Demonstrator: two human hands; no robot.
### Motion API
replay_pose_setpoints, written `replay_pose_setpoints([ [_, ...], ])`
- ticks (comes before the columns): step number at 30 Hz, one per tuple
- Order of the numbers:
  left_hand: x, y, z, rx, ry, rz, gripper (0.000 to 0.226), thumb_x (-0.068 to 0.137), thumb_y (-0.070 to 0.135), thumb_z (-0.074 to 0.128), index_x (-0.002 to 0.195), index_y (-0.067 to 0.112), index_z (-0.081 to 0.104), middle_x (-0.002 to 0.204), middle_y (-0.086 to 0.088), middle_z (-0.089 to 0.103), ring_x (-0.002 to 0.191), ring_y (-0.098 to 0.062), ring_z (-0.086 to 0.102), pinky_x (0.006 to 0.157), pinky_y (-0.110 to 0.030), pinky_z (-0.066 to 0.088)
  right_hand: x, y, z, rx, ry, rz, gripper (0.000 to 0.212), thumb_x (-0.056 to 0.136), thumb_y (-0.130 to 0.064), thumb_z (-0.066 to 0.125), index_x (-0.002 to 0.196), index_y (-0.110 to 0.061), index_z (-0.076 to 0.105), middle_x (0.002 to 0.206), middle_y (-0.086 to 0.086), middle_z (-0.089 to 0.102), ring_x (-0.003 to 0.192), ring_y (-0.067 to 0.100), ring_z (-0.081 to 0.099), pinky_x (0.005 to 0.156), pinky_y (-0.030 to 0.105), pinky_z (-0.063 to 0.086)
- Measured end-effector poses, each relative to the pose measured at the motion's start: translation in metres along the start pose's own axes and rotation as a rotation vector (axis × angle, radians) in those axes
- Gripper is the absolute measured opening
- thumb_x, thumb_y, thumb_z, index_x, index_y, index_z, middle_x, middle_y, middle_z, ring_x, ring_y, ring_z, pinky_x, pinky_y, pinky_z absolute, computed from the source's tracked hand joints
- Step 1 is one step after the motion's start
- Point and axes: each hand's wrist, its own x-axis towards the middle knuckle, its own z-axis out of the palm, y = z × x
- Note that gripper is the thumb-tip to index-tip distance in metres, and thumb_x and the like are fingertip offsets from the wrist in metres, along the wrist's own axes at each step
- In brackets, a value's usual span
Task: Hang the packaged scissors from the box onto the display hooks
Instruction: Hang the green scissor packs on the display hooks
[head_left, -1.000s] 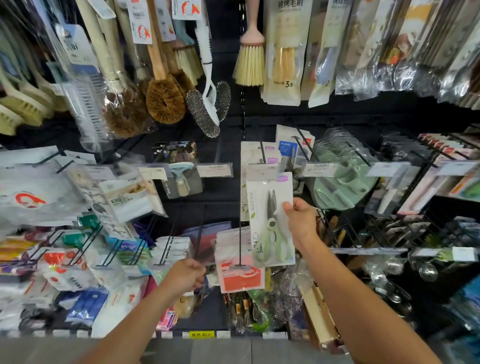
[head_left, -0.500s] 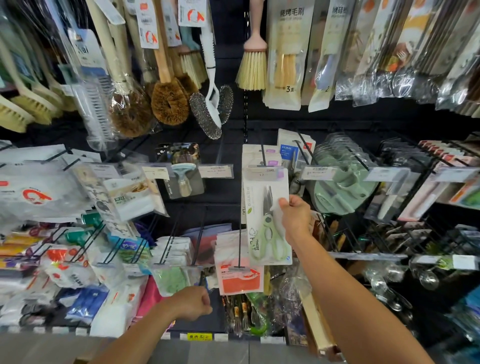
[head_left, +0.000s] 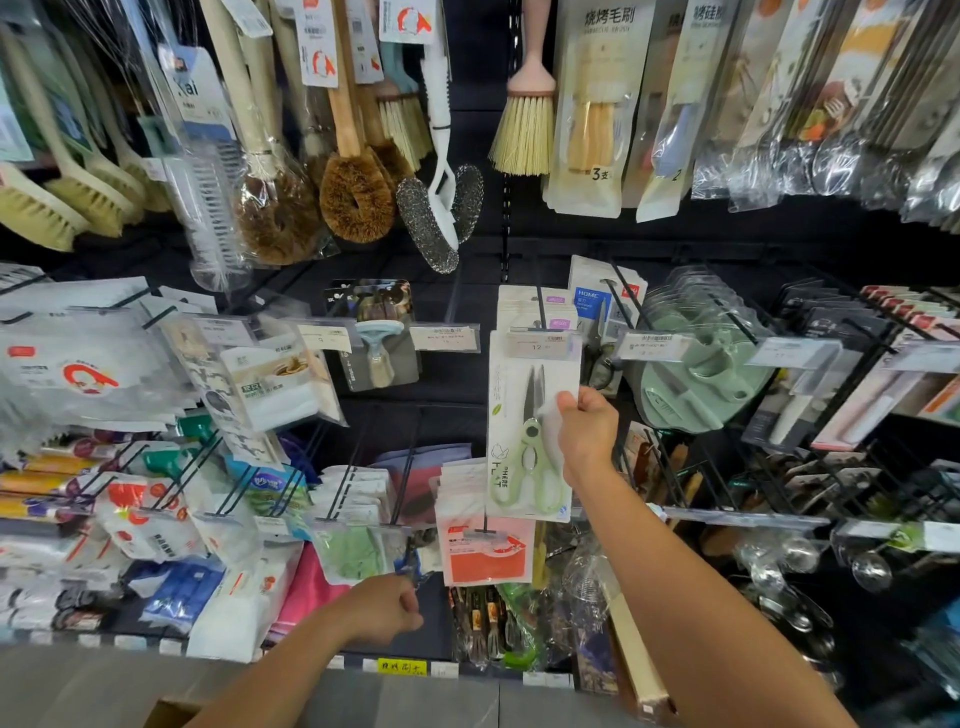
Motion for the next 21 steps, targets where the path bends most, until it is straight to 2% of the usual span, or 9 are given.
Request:
replay_pose_setpoints([
  [3,0.000,-0.004,0.000,-0.041,-0.014,-0.033,0.009,0.091,0.031,0.058,0.099,0.027,0.060,0.121,0.004,0.062,0.100,-0.011,0.058,0.077,-0.022,0.039,0.007,-0.001,0.001,-0.009,0.014,0.000,0.024,0.091,-0.011,0.056,0.089,0.012,0.053,0.074,0.004,0.048,0.069,0.017,0.039,0.067,0.031,0.036],
  [8,0.004,-0.009,0.000,-0.064,-0.014,-0.042,0.004,0.087,0.031,0.059,0.083,0.031,0.059,0.118,0.004,0.064,0.096,-0.010,0.059,0.073,-0.023,0.039,0.009,0.011,-0.003,0.004,0.010,0.023,0.019,0.092,-0.010,0.056,0.083,0.007,0.057,0.079,0.007,0.056,0.071,0.016,0.046,0.070,0.031,0.040],
  [10,0.005,-0.009,-0.001,-0.062,-0.017,-0.031,0.005,0.088,0.030,0.058,0.084,0.029,0.060,0.116,0.005,0.063,0.098,-0.011,0.059,0.073,-0.022,0.039,0.014,0.010,-0.001,0.004,0.012,0.018,0.020,0.092,-0.010,0.056,0.077,0.002,0.059,0.079,0.006,0.057,0.071,0.015,0.046,0.071,0.031,0.040],
  [13,0.005,-0.009,-0.002,-0.050,-0.013,-0.029,0.002,0.089,0.030,0.057,0.087,0.029,0.059,0.104,0.008,0.061,0.100,-0.012,0.060,0.074,-0.021,0.039,0.021,0.007,0.003,-0.009,0.020,0.034,0.020,0.093,-0.012,0.056,0.075,-0.009,0.064,0.069,0.002,0.057,0.065,0.014,0.046,0.068,0.031,0.040],
  [15,0.005,-0.011,-0.003,-0.064,0.010,-0.038,0.002,0.088,0.032,0.059,0.086,0.031,0.058,0.105,0.008,0.061,0.097,-0.011,0.059,0.074,-0.021,0.040,0.026,0.003,0.006,-0.013,0.019,0.042,0.019,0.094,-0.012,0.056,0.077,-0.015,0.065,0.066,-0.001,0.057,0.061,0.012,0.046,0.067,0.030,0.041],
  [19,0.003,-0.013,-0.006,-0.076,0.029,-0.033,0.006,0.090,0.034,0.060,0.092,0.029,0.057,0.098,0.009,0.058,0.080,-0.006,0.056,0.069,-0.021,0.040,0.034,-0.002,0.013,-0.027,0.014,0.057,0.012,0.096,-0.013,0.054,0.094,-0.009,0.065,0.085,0.006,0.065,0.077,0.017,0.055,0.077,0.029,0.045],
  [21,0.003,-0.015,-0.007,-0.090,0.046,-0.040,0.007,0.089,0.035,0.061,0.091,0.029,0.057,0.096,0.009,0.058,0.077,-0.007,0.056,0.069,-0.022,0.041,0.039,-0.004,0.015,-0.054,0.012,0.069,0.014,0.096,-0.015,0.055,0.097,-0.007,0.066,0.087,0.007,0.065,0.080,0.019,0.055,0.078,0.028,0.043],
])
